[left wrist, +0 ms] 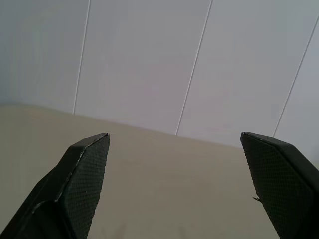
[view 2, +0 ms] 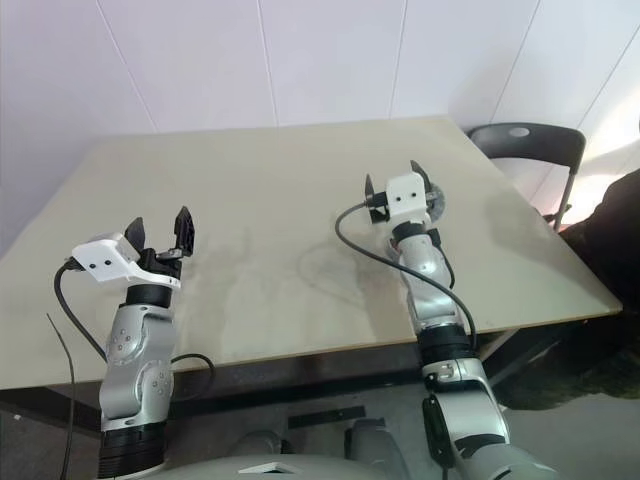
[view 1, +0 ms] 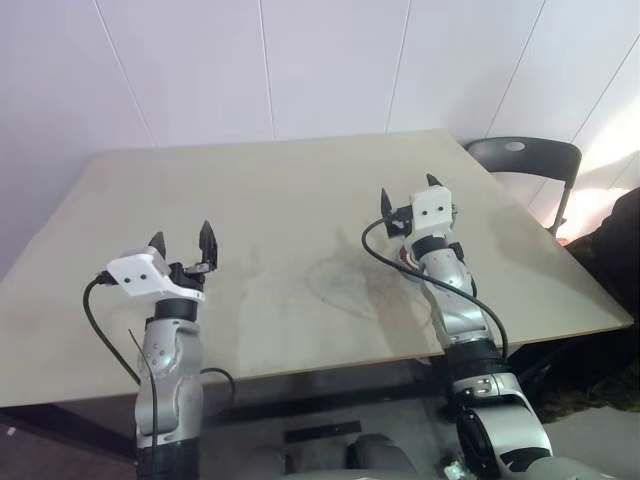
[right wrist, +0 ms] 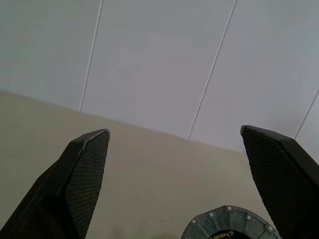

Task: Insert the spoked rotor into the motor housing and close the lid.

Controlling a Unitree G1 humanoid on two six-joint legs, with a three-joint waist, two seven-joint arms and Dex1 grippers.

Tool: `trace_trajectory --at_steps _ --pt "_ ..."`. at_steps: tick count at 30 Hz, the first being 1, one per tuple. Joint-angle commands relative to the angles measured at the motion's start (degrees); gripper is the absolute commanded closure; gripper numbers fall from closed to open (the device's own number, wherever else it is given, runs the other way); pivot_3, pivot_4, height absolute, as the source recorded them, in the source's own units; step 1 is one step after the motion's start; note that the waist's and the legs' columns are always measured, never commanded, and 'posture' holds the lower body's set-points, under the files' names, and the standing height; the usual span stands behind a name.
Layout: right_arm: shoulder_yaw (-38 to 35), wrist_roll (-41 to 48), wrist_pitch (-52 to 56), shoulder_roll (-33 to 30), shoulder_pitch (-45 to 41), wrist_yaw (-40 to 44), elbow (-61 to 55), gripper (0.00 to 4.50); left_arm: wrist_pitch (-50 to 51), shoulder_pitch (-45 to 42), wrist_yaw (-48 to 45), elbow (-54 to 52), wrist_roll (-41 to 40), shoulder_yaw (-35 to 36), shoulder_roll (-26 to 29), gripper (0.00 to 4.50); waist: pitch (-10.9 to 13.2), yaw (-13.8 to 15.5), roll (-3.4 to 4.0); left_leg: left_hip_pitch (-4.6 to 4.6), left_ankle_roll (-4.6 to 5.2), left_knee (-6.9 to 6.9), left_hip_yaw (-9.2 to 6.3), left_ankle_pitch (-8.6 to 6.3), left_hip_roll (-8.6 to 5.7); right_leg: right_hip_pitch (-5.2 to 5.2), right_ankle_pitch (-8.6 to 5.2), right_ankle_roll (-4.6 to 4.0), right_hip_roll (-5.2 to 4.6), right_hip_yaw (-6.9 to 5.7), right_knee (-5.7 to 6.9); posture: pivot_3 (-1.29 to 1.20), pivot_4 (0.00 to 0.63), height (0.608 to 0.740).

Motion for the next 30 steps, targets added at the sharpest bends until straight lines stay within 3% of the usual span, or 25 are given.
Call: trace_trajectory --at_steps 1,30 --pt "-0.71 -0.16 -0.68 -0.47 -1.35 -0.64 -0.99 0.06 -0.38 -1.13 -0.21 -1.41 0.24 -0.32 0.29 0.04 0.00 0.00 0.00 0.00 0.00 0.00 0.00 0.00 0.00 0.00 0.00 0.00 0.00 0.00 0.00 0.00 0.000 0.740" --pt "0.29 -0.38 -3.12 -0.52 -4.09 0.71 2.87 0.06 -1.17 -1.16 0.05 -1.06 1.92 -0.67 -0.10 0.04 0.06 -0.02 0.01 -0.01 0.00 -0.02 0.00 0.00 0.00 0.00 0.00 0.00 0.00 0.00 -0.02 0.00 0.000 0.740"
